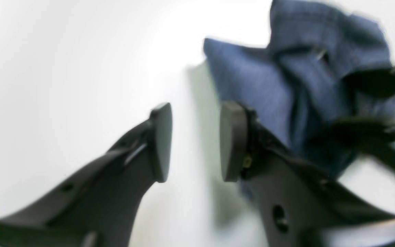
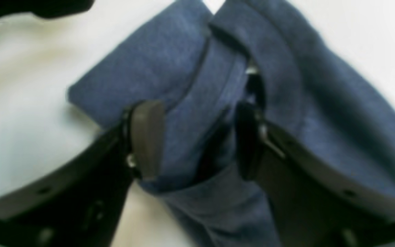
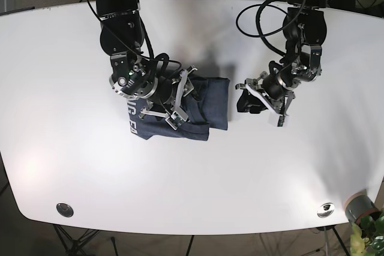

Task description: Fold the T-shirt properly

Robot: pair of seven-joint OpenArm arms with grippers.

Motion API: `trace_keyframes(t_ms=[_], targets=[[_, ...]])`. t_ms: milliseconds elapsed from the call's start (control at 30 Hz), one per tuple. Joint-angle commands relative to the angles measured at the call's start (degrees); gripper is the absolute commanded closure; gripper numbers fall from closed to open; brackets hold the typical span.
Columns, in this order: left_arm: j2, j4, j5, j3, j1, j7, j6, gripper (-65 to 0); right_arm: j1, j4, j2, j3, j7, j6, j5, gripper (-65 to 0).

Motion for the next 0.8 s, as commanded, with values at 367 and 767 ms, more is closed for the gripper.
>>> trace_keyframes(t_ms=[367, 767], targets=[[1.93, -7.75, -0.60, 4.72, -3.44, -0.54, -6.08, -12.8, 2.07, -3.39, -0.15, 0.16, 2.57, 0.35, 0.35, -10.6], [1.93, -8.01, -0.68, 4.72, -3.44, -0.54, -6.08, -12.8, 1.10, 7.25, -1.73, 0.08, -1.30, 0.79, 0.44, -2.2]])
